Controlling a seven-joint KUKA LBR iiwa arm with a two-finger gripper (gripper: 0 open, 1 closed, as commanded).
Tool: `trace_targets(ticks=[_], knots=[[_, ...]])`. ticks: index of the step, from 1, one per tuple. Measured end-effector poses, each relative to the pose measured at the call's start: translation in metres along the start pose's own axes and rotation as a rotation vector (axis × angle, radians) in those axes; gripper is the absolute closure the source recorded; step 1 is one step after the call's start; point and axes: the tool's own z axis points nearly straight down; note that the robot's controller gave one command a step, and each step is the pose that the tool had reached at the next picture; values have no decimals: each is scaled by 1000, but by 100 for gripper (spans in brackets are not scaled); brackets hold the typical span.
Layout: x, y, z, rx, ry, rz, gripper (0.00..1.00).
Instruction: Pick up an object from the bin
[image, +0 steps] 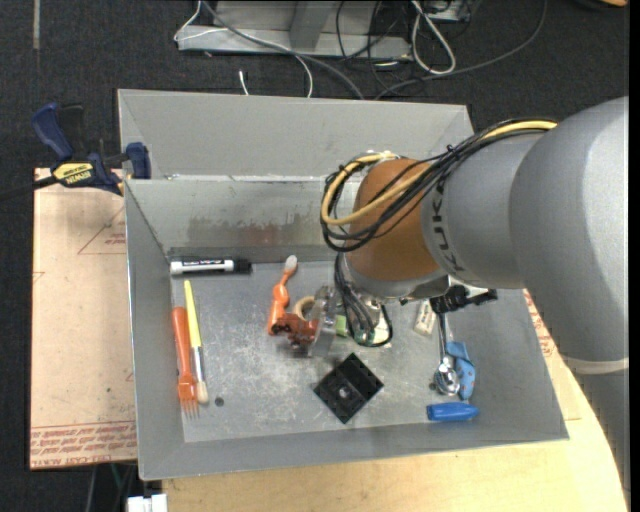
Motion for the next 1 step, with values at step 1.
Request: trace_targets(ticks=[1], knots=[[2, 0, -44, 2, 6, -1, 100]])
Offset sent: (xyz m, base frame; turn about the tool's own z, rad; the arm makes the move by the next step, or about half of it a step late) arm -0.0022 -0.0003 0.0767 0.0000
